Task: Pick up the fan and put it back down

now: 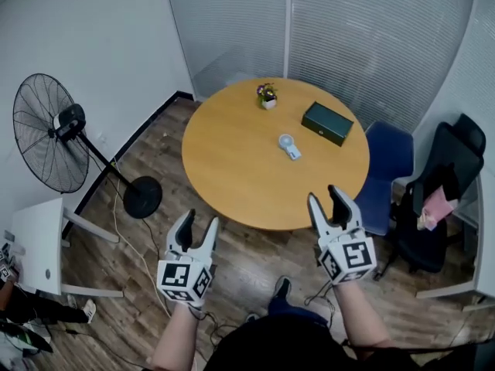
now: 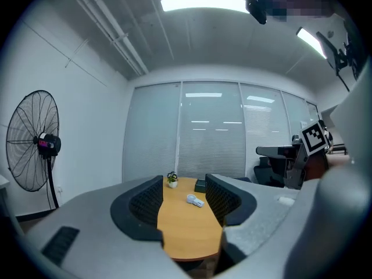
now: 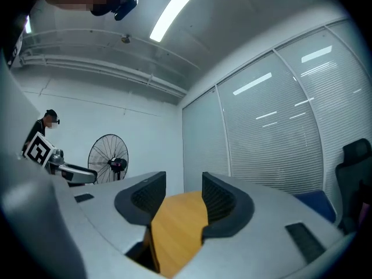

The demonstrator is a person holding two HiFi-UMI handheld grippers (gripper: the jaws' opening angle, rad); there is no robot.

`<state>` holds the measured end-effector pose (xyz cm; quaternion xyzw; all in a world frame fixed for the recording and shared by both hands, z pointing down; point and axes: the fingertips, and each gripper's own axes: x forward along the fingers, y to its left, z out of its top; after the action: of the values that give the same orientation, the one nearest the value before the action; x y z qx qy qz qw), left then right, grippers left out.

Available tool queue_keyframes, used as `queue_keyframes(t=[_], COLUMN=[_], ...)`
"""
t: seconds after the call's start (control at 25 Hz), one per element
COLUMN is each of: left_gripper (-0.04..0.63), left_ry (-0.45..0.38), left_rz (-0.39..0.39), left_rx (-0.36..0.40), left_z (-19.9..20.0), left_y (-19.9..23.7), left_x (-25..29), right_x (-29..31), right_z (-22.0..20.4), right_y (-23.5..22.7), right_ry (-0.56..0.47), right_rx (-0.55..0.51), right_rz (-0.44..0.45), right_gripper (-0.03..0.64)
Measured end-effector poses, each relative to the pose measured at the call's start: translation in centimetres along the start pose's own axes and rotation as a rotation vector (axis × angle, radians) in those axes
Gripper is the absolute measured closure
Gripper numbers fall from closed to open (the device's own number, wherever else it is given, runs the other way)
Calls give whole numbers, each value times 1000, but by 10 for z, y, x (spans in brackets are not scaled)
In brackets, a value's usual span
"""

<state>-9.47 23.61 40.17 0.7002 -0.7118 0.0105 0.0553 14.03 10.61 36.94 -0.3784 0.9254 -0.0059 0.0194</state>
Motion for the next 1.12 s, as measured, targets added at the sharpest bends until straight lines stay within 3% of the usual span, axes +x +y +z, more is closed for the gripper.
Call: queue_keyframes(t=[0.28,0.72,0.92,1.12], left_gripper=[373,373,373,373], left_ry=[40,62,63,61], left_rz=[49,80,54,-21], left_rx=[-31,-29,-16,-24], left_z=[2,0,2,-2], left_y=[7,3,9,17], left_x=[70,128,157,205], right_x=[76,127,141,163], right_z=[-16,-21,-16,-24], right_y=[-53,-104,-121,-148], right_ry=[16,24,19,26], right_rx=[120,138,129,128], right_rz=[63,86,59,-25], right_gripper=[425,430,433,439])
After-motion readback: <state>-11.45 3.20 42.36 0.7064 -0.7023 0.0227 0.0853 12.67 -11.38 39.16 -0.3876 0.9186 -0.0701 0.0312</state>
